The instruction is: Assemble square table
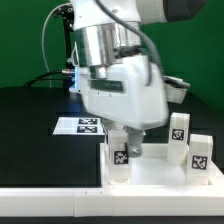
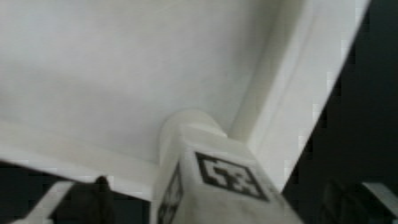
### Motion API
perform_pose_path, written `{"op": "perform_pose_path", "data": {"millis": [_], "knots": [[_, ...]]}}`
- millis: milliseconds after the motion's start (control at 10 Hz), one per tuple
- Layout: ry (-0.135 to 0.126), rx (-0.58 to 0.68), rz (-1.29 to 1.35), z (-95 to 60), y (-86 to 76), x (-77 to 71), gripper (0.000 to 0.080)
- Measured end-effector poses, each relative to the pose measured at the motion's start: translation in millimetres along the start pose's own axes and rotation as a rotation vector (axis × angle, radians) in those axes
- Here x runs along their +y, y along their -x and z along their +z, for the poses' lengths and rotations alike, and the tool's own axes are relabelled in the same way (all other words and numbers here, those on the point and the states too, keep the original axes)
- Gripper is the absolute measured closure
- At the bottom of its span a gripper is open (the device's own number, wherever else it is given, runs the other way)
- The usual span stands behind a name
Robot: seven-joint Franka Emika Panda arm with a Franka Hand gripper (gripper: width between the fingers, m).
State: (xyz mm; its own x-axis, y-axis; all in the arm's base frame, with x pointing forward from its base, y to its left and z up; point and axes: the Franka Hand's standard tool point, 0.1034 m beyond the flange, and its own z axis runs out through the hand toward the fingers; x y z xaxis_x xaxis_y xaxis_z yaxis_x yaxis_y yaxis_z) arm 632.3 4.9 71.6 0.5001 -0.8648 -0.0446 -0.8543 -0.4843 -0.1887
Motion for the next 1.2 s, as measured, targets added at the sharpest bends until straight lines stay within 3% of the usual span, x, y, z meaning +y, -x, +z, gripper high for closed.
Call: {"op": "perform_pose_path", "data": {"millis": [100,300,400,500,700,800,900,1100,1200], "knots": [[0.021,-0.013,-0.153,0.0,6.4,-2.7,0.0175],[0.018,-0.012,-0.238,0.6,3.7,-0.9,0.0157],[0.032,-0.003,-0.381,0.3,2.4,-0.1,0.0151],[0.075,0.026,-0.644,-0.8,-1.6,0.5,0.0151],[0.106,0.021,-0.955,-1.6,1.3,-3.7,0.015],[0.103,0.021,-0.93,-1.3,0.8,-3.2,0.0261],[0.104,0.022,-0.915,-1.2,0.8,-3.1,0.0261],[0.106,0.025,-0.877,-1.3,-1.4,-1.6,0.051],[0.103,0.029,-0.799,-1.3,-1.7,-1.4,0.051]]}}
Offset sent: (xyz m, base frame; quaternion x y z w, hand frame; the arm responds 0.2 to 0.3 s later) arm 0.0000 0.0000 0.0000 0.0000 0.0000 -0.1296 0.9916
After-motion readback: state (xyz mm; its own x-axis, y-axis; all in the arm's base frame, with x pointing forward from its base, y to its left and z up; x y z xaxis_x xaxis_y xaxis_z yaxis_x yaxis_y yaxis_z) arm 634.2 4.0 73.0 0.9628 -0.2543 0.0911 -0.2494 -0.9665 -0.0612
